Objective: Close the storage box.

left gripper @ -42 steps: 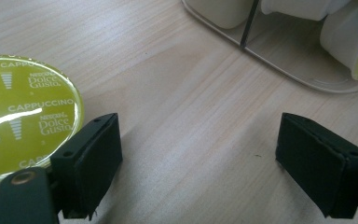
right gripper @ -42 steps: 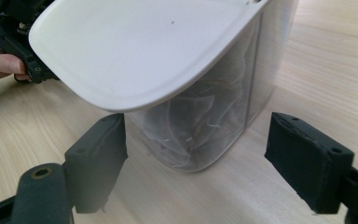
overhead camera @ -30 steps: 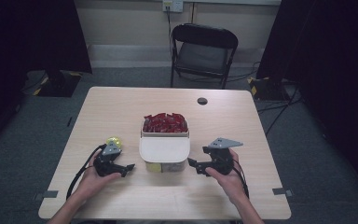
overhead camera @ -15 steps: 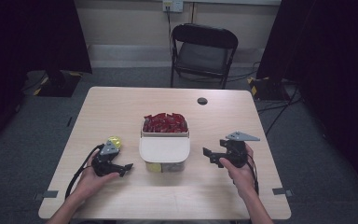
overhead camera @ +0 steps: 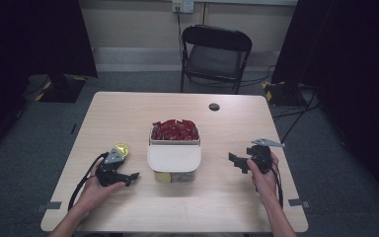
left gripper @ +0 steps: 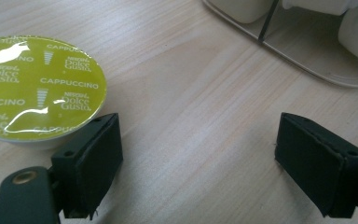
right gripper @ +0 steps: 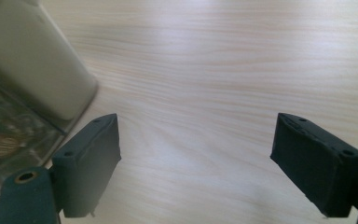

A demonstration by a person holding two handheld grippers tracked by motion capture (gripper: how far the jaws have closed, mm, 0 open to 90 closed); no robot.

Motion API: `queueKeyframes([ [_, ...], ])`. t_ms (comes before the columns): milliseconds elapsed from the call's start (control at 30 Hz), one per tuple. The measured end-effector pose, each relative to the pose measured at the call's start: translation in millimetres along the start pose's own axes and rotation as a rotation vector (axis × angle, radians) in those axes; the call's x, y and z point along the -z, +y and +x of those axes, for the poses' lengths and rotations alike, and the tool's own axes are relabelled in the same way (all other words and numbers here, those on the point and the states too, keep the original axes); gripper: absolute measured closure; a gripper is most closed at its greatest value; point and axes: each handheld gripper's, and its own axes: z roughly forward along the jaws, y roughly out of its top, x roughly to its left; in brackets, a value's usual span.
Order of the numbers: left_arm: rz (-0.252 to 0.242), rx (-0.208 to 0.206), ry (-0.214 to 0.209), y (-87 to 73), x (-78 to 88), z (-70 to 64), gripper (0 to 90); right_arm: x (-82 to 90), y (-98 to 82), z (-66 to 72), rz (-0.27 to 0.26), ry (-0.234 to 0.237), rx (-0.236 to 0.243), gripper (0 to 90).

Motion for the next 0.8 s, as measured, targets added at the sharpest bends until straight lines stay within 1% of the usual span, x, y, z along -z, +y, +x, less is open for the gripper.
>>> queueKeyframes([
  [33,-0.003,0.006,0.003,-0.2,0.1,0.0,14.4,-0.9,-0.9,-2.0,0.005,-0.008,-0.003,14.9],
  [100,-0.004,0.013,0.003,-0.6,0.2,0.4,14.4,-3.1,-2.7,-6.1,0.022,-0.041,-0.007,15.3],
  [167,0.000,0.010,0.007,-0.8,0.9,1.4,14.4,-6.4,-5.1,-11.1,0.037,-0.059,-0.013,15.2],
  [333,-0.003,0.011,0.010,-1.0,1.0,1.8,14.4,-15.9,-9.7,-15.8,0.102,-0.107,0.007,15.2],
  [400,-0.005,0.012,0.006,-1.2,0.8,1.9,14.4,-19.2,-11.5,-17.2,0.118,-0.125,0.025,15.1],
  [467,-0.008,0.012,0.007,-1.2,0.7,2.0,14.4,-21.8,-13.0,-18.8,0.137,-0.141,0.025,15.1],
  [567,-0.006,0.012,0.007,-1.2,0.8,2.0,14.4,-23.1,-15.0,-20.2,0.136,-0.179,0.039,15.4],
  [700,-0.007,0.016,0.007,-1.3,0.7,1.8,14.4,-24.5,-18.8,-22.6,0.154,-0.201,0.044,15.1],
  [800,-0.007,0.017,0.007,-1.5,0.8,1.9,14.4,-24.6,-20.1,-24.8,0.152,-0.213,0.040,15.0],
])
